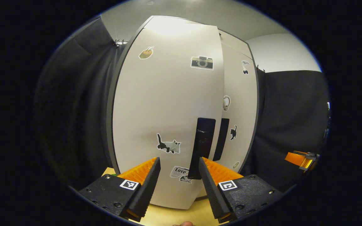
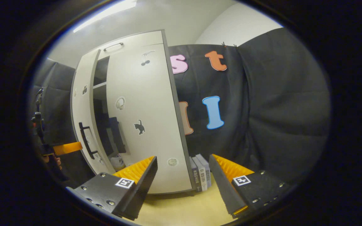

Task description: Grab one shoe with the right hand and put it into the shoe cabinet, grab the other shoe with the left hand and put it into the shoe cabinet; then close the right door with the right hand and the left door with the left hand.

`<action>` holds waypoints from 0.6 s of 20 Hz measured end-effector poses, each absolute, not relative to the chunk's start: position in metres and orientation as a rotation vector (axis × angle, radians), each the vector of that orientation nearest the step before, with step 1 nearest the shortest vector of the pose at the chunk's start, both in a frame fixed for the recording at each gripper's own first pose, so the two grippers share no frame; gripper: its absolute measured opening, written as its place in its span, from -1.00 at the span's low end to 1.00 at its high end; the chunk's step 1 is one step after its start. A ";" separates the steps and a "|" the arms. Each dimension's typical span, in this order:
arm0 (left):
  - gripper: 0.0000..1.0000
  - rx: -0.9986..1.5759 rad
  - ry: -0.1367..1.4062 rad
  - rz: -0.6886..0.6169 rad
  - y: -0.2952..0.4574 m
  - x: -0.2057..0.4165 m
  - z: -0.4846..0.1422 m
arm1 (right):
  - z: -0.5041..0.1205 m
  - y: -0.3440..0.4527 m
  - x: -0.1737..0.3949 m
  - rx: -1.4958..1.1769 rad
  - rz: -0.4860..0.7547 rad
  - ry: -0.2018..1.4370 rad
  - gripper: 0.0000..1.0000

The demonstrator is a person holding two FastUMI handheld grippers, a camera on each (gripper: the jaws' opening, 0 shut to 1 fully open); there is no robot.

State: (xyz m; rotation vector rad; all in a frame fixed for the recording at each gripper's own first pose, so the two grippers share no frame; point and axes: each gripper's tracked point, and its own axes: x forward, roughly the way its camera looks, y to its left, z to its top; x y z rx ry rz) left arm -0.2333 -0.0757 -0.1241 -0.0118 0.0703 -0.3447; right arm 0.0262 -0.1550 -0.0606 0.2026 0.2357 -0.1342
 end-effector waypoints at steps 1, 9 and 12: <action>0.55 -0.005 0.072 -0.346 -0.077 -0.231 -0.125 | -0.061 -0.155 0.026 0.201 -0.137 0.235 0.97; 0.55 0.029 0.068 -0.326 -0.087 -0.212 -0.130 | -0.062 -0.162 0.018 0.193 -0.177 0.238 0.97; 0.55 0.022 0.071 -0.317 -0.089 -0.207 -0.133 | -0.061 -0.164 0.014 0.196 -0.192 0.233 0.97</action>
